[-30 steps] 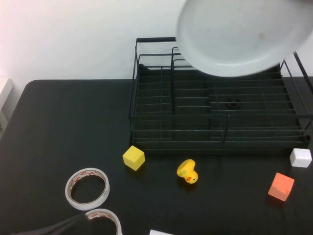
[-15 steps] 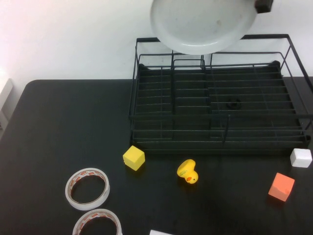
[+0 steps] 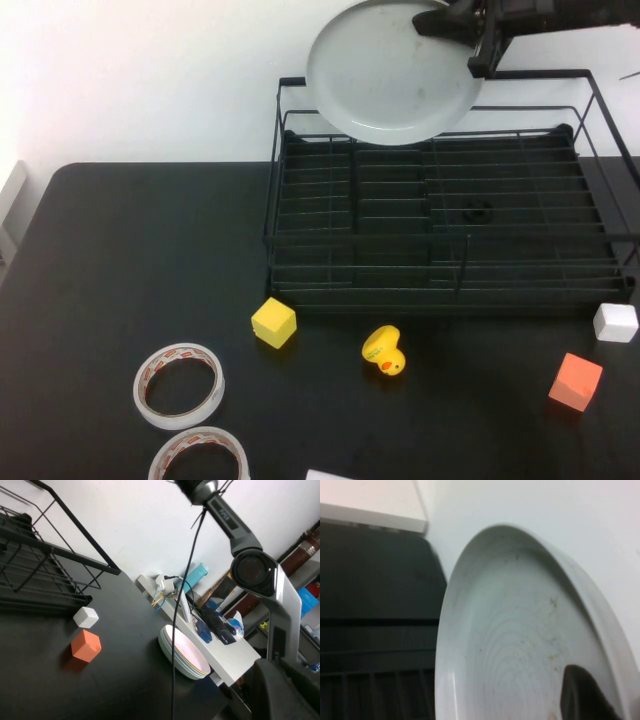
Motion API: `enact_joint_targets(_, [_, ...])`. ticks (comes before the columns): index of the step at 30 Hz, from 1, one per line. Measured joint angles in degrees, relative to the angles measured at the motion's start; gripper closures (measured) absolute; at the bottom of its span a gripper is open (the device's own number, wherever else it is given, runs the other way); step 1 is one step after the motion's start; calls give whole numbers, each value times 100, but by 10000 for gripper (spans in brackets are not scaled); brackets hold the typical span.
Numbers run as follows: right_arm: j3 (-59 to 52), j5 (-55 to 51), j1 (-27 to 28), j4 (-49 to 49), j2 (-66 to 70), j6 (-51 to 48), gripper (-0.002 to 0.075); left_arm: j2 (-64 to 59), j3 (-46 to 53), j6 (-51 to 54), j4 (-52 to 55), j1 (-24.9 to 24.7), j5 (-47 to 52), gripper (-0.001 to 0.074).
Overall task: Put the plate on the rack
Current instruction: Place the plate on the rack
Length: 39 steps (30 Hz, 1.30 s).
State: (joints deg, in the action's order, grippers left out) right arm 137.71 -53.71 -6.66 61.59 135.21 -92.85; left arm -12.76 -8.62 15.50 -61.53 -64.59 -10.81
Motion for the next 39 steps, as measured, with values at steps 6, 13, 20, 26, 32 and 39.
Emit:
enact_joint_targets(6, [9,342,-11,48,143,-89,611,0,0,-26,-14,0,22,736])
enact_joint_targets(13, [9,524,-11,145,143,-486,611,0,0,-26,-14,0,22,736])
enact_joint_targets(20, [9,379,-11,173,215,-506,611,0,0,-3,-14,0,22,736])
enact_joint_targets(26, [9,109,-11,173,361,-530,611,0,0,19,-14,0,22,736])
enact_joint_targets(32, [9,87,-11,173,369,-561,611,0,0,19,-14,0,22,736])
enact_joint_targets(39, [9,77,-11,173,382,-575,611,0,0,45,-14,0,22,736])
